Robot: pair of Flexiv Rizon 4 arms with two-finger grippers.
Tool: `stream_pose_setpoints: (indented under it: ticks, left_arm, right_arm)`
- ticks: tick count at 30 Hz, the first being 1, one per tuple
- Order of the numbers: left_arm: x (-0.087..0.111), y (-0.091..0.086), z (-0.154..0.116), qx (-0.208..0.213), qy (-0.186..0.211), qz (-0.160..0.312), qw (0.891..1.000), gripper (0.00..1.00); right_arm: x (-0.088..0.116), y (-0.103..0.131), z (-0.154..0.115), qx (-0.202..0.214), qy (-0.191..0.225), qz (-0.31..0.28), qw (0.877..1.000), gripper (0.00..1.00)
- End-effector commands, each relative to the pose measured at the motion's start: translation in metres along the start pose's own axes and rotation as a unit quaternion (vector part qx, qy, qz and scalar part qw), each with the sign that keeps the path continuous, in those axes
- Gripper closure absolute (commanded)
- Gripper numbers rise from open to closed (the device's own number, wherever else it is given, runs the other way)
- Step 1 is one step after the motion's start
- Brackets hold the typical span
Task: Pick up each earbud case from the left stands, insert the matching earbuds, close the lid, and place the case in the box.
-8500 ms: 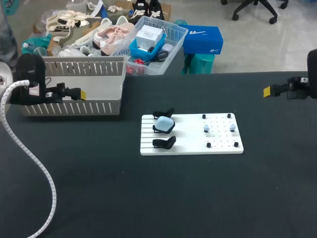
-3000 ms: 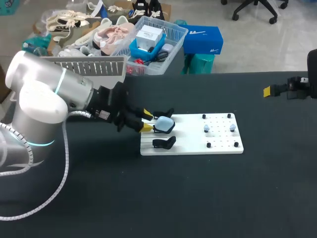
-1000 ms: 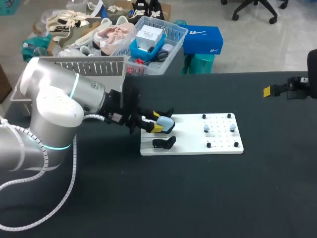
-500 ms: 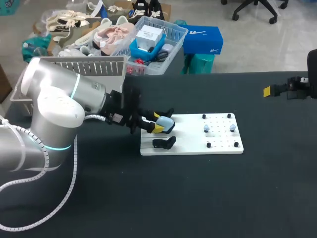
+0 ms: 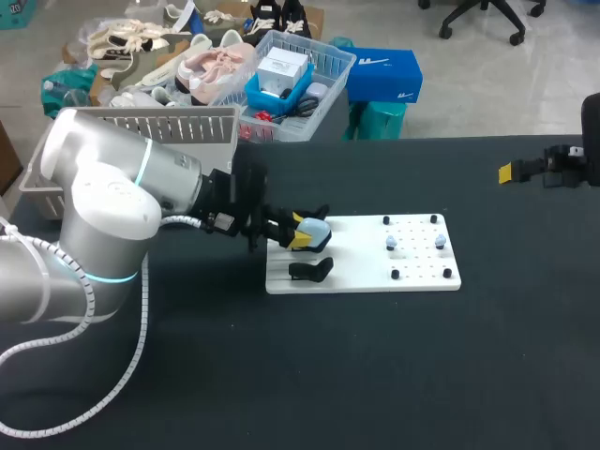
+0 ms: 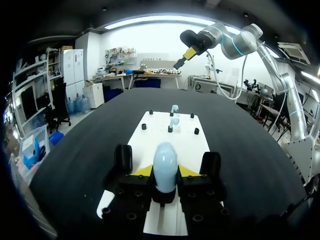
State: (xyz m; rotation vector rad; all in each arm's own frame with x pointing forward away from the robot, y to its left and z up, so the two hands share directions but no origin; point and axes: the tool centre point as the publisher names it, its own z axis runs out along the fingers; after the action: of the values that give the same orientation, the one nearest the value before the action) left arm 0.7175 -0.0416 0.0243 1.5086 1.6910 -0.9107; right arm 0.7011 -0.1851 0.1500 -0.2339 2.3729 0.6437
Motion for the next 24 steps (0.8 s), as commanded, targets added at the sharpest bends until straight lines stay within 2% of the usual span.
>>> stream_pose_setpoints:
  ticks: [1, 8, 12, 18, 20, 24]
  left_arm:
    - [-0.008, 0.001, -0.009, -0.006, -0.016, -0.003, 1.0, 1.0]
    - [-0.043, -0.003, -0.04, 0.003, -0.071, -0.002, 0.997, 1.0]
    - [-0.062, -0.014, -0.058, 0.032, -0.101, -0.012, 0.994, 1.0]
    - [-0.085, -0.034, -0.079, 0.054, -0.152, -0.001, 0.987, 1.0]
    - [-0.091, -0.043, -0.086, 0.047, -0.178, 0.031, 0.982, 1.0]
    - [-0.098, -0.058, -0.095, 0.048, -0.208, 0.065, 0.975, 1.0]
  right_arm:
    - [0.0, -0.001, 0.0, -0.002, 0.0, 0.0, 1.0, 0.0]
    - [0.0, -0.001, 0.0, -0.002, 0.0, 0.0, 1.0, 0.0]
    - [0.0, -0.001, 0.0, -0.002, 0.0, 0.0, 1.0, 0.0]
    - [0.0, -0.001, 0.0, -0.002, 0.0, 0.0, 1.0, 0.0]
    - [0.0, -0.001, 0.0, -0.002, 0.0, 0.0, 1.0, 0.0]
    - [0.0, -0.001, 0.0, -0.002, 0.0, 0.0, 1.0, 0.0]
